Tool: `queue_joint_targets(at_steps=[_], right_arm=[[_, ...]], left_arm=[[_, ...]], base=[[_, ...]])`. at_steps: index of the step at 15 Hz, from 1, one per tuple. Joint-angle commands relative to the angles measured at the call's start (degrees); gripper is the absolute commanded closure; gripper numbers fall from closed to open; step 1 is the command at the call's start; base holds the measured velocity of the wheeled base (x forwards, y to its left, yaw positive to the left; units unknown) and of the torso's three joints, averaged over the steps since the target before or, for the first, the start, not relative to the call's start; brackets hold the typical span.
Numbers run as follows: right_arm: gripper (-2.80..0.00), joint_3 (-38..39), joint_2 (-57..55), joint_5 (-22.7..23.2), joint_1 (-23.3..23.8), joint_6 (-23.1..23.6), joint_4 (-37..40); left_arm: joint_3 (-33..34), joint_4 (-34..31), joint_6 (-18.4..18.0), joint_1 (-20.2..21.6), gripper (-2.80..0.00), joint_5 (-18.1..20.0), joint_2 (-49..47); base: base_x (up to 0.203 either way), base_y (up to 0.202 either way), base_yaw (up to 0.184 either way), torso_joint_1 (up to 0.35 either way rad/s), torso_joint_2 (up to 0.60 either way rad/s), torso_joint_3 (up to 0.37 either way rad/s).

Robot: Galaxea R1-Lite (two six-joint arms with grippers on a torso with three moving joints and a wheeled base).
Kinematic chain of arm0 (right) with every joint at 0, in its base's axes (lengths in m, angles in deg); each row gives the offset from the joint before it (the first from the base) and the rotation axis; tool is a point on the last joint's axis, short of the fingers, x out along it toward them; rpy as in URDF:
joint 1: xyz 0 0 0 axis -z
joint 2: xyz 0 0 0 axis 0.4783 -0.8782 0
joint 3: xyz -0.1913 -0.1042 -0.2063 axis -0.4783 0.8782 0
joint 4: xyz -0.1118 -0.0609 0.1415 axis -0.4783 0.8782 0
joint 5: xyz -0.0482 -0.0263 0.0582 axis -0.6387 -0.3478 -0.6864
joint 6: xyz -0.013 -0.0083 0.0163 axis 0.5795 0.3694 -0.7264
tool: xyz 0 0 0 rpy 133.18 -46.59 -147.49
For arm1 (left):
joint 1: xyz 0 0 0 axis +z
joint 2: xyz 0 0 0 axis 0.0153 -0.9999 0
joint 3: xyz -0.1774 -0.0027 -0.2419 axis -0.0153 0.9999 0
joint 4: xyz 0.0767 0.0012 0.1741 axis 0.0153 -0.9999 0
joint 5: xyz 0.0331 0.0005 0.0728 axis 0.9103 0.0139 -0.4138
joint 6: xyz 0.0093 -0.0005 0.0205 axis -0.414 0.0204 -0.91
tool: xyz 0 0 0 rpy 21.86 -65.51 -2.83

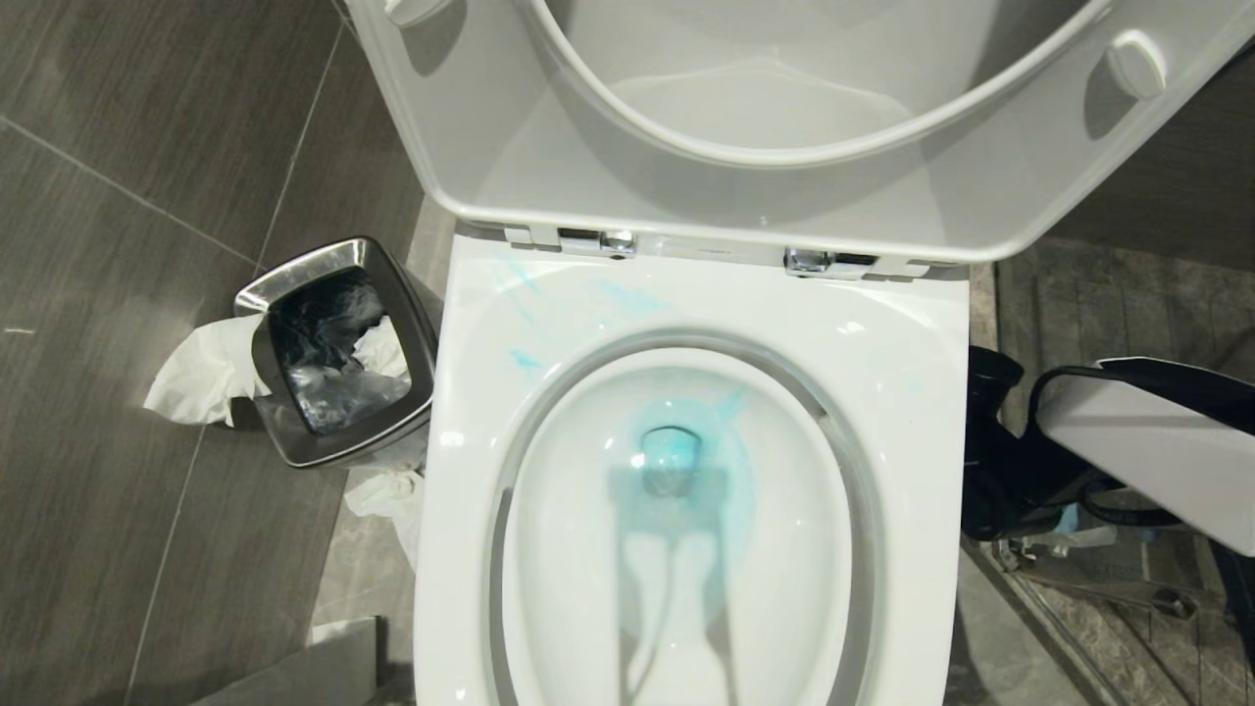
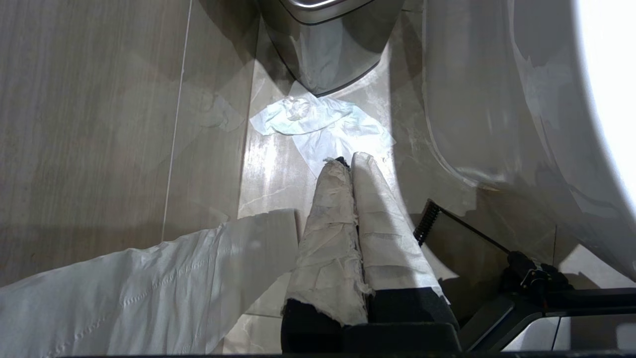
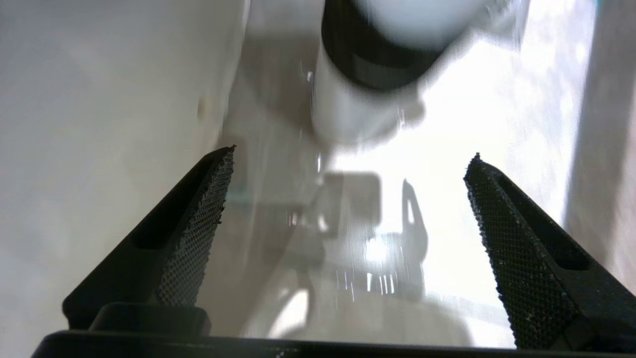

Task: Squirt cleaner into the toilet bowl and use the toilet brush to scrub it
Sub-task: Place the cleaning agent on the floor

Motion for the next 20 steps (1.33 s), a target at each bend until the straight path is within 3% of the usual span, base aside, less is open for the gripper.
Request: queue_joint_targets(at_steps=[1,4,5,12,20], right_arm=[[-2.80,9.3,5.8,0.0,0.0,0.0,-1.5],[-2.80,18.7,10.7,0.6,0.0,0.0,-7.1],[0.00,20.8,11.6,0.7,0.0,0.2,-9.5],[0.00,28.3,18.0,0.2,0.1,0.7,-10.8],[0.00,44.7,32.7,-2.8,0.1,-0.3,-10.0]], left_arm=[[0.0,0.0,0.0,0.0,0.00,0.0,-0.1],[0.0,0.0,0.0,0.1,0.00,0.0,-0.1],[0.0,0.0,0.0,0.0,0.00,0.0,-0.1],[0.0,0.0,0.4,0.0,0.00,-0.2,-0.1],[0.0,0.0,0.5,0.0,0.00,-0.2,-0.1]], base=[[0.000,0.000,0.000,0.000,0.00,0.000],[0.000,0.000,0.000,0.000,0.00,0.000],[0.000,0.000,0.000,0.000,0.00,0.000],[0.000,0.000,0.000,0.000,0.00,0.000],[0.000,0.000,0.000,0.000,0.00,0.000]])
